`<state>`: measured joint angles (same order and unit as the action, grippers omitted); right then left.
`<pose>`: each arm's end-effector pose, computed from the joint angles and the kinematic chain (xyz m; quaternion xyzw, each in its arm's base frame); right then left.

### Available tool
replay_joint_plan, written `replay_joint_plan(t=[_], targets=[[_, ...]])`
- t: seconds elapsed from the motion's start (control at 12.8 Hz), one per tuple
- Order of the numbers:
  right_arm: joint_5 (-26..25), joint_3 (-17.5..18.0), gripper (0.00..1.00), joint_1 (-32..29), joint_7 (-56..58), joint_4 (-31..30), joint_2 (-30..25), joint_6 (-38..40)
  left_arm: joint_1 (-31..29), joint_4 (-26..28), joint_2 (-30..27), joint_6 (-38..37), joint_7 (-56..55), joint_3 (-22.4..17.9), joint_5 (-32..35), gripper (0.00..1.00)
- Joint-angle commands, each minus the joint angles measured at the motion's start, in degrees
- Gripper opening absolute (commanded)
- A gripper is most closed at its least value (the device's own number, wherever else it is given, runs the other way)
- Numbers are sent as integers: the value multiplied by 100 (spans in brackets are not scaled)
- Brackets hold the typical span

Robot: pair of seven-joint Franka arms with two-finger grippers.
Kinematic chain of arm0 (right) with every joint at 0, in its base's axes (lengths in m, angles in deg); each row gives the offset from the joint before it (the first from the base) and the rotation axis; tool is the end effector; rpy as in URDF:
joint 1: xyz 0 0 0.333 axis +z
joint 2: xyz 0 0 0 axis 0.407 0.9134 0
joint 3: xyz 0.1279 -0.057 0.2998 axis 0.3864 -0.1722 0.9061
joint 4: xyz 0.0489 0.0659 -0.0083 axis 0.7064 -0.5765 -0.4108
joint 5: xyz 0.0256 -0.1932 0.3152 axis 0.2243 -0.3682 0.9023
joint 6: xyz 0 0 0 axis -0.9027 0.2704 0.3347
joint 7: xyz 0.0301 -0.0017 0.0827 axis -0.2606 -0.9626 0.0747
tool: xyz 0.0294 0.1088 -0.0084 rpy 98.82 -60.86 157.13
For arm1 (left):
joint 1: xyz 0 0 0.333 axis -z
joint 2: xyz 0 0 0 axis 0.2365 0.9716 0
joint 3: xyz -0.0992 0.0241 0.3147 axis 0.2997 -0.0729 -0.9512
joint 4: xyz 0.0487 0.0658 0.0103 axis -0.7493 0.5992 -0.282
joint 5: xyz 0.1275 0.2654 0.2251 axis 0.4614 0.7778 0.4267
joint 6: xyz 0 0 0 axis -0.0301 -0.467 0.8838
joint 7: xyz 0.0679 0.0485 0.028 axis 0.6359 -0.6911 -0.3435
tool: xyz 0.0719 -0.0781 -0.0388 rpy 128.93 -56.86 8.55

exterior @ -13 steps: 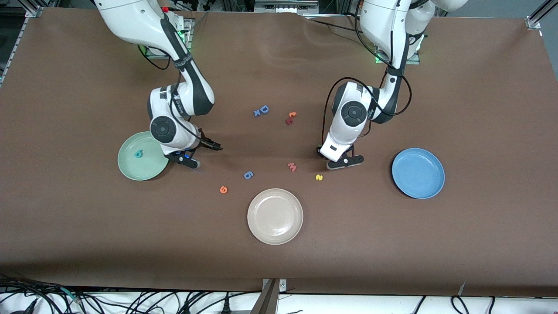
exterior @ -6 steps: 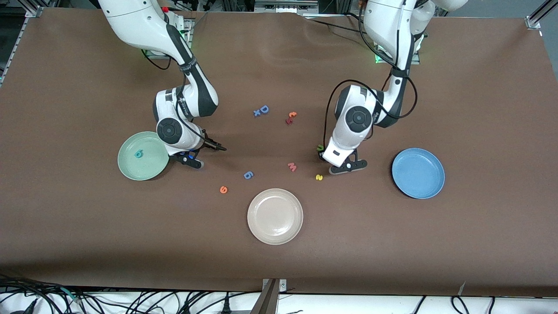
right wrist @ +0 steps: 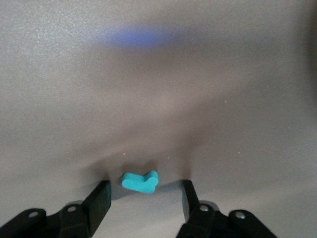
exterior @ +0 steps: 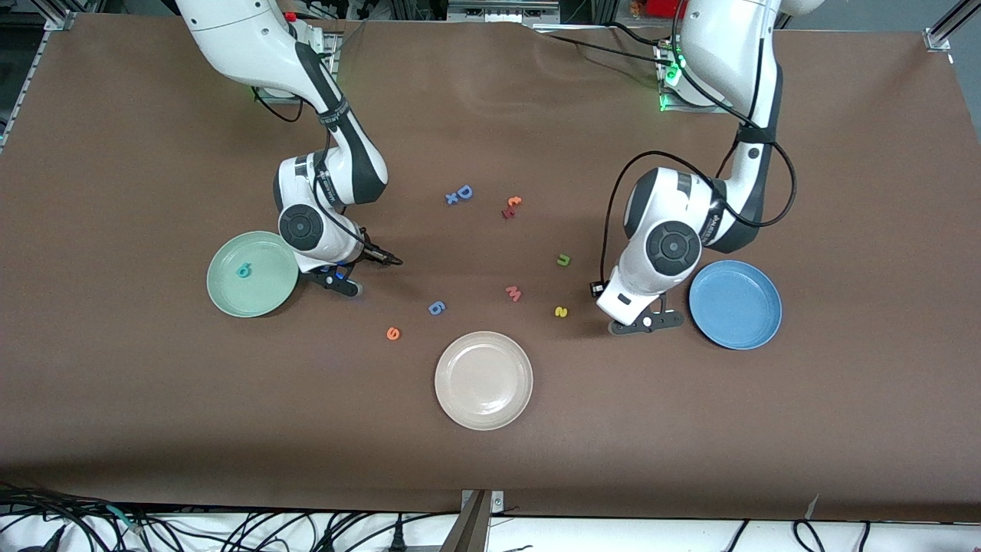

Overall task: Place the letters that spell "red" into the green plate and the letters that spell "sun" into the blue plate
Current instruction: 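Place the yellow u on the blue plate with the left gripper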

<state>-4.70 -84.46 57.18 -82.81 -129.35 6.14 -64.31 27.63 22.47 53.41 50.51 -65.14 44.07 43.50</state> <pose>0.5181 0.2491 0.1938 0.9754 -0.1852 -0.1196 0.0026 0.6039 -0.2640 0.2858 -0.9947 -0.0725 0.0710 0.0191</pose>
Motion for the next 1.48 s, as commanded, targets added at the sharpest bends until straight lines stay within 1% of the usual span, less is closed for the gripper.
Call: replay_joint_plan(t=[0.0,0.08,0.16,0.23,0.47,0.7,0.86,0.93,1.01,1.25,1.4], targets=[[95,38,50,6,-46,-50,56,-156,-446,-38,-300,-438,722,208,367,17],[95,38,49,6,-46,-58,65,-165,-666,-38,-432,-649,1109,208,367,17],[95,38,41,6,-37,-58,65,-156,-859,-38,-546,-825,1495,208,367,17],[95,38,35,6,-37,-67,65,-156,-1061,-29,-643,-992,1847,208,367,17],[95,29,35,-3,-28,-50,100,-165,-1589,-29,-732,-1204,2771,182,359,18],[86,29,35,-3,-19,-50,109,-375,-2055,24,-732,-1398,3510,165,359,18],[86,29,35,-3,-19,-50,126,-393,-2275,50,-645,-1398,3705,165,367,18],[86,20,32,-3,-19,-50,118,-393,-2311,68,-583,-1398,3714,165,367,19],[86,20,25,-3,-19,-41,118,-393,-2355,68,-513,-1398,3714,165,367,19],[86,11,21,-3,-28,-41,118,-402,-2478,50,-258,-1144,3881,173,367,19],[86,11,21,-3,-19,-41,118,-393,-2478,50,-135,-985,3881,182,333,21]])
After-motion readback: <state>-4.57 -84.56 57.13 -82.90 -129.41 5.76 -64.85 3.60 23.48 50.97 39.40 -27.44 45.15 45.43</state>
